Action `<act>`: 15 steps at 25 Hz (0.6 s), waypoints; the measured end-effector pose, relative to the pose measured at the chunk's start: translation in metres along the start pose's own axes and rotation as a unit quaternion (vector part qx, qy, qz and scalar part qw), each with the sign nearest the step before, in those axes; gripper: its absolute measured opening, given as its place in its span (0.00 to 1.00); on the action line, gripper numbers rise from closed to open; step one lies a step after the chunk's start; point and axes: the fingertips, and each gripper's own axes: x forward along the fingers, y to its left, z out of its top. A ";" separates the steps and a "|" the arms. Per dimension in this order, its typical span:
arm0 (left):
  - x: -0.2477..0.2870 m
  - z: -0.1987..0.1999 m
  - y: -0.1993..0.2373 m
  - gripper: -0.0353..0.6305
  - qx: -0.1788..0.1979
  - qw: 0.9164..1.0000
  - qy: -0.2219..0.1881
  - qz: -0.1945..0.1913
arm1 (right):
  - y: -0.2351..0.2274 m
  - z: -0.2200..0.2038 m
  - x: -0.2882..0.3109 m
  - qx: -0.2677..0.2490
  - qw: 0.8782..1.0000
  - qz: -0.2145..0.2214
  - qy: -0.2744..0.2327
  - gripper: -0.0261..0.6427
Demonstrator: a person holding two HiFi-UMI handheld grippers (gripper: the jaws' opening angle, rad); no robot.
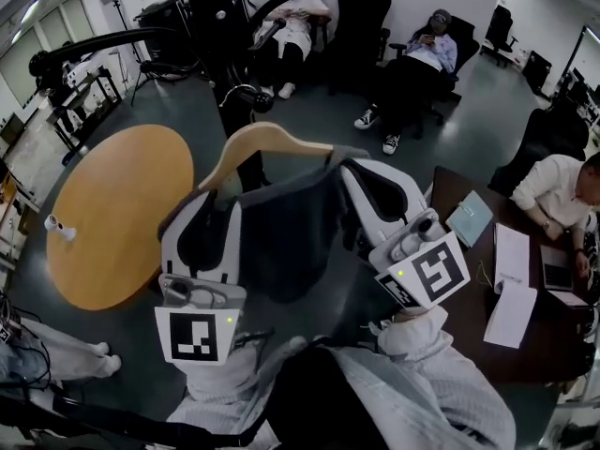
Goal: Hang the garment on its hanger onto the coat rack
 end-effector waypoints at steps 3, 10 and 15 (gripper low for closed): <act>0.000 -0.001 -0.008 0.08 -0.101 0.995 -0.024 -0.011 | -0.007 -0.016 -0.016 0.047 0.998 -0.027 0.027 0.04; -0.002 -0.039 -0.042 0.06 -0.224 0.972 0.020 -0.068 | 0.007 -0.044 -0.037 0.083 0.993 -0.049 0.073 0.04; 0.005 -0.048 -0.055 0.06 -0.225 0.971 0.042 -0.073 | 0.018 -0.053 -0.040 0.060 0.992 -0.050 0.101 0.04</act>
